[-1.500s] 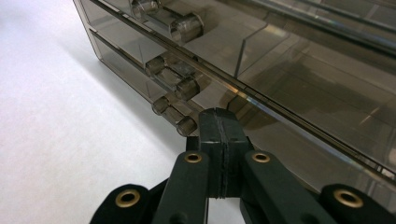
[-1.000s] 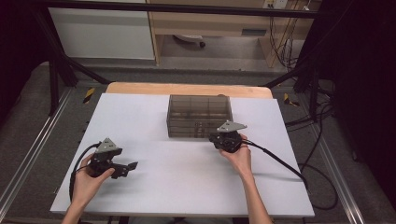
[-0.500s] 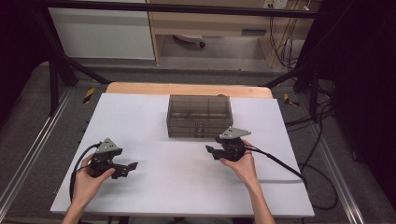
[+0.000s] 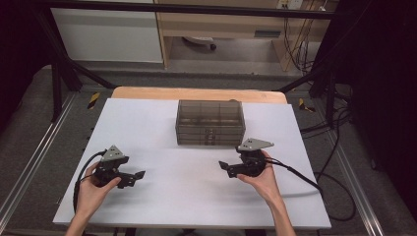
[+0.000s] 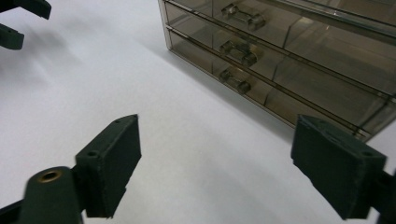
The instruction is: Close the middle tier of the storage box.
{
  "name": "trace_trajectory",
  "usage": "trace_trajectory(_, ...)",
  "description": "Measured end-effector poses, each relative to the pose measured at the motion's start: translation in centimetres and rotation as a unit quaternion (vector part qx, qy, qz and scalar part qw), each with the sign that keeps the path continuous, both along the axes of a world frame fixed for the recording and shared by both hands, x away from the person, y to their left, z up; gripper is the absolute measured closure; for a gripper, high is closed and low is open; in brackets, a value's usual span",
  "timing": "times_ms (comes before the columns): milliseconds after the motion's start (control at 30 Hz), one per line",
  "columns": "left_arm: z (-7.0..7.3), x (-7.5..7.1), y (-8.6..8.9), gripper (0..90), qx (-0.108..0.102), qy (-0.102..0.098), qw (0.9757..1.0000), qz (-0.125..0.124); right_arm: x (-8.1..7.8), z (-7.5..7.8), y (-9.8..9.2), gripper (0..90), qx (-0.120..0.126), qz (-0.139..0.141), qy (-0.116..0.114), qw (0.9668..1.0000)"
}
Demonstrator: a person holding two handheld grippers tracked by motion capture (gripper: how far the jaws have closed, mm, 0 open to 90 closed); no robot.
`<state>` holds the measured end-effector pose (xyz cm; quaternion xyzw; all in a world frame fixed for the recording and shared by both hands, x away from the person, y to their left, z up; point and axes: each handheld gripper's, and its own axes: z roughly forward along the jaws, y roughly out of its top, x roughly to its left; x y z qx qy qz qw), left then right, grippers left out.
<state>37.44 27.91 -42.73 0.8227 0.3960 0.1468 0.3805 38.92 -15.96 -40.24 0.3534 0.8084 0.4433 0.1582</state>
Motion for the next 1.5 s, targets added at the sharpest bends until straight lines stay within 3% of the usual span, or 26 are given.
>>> trace_trajectory(367,0.0,0.0,-0.1,11.1,0.0,0.0,1.0,0.0,-1.4,-0.5,-3.1,3.8,0.004,-0.008,0.004,0.9999)
trace_trajectory(933,-0.1,0.0,-0.2,11.1,0.004,0.002,1.0,-0.002,-2.3,-2.2,-7.8,1.0,0.017,-0.025,0.018,0.9994)
trace_trajectory(1200,-0.1,-0.1,-0.2,11.1,0.005,0.003,1.0,-0.004,-2.2,-3.3,-9.0,1.0,0.017,-0.033,0.03,0.9989)
trace_trajectory(1500,-0.2,-0.1,-0.3,11.1,0.007,0.001,0.9999,-0.007,-2.1,-3.7,-9.1,1.0,0.012,-0.037,0.036,0.9986)
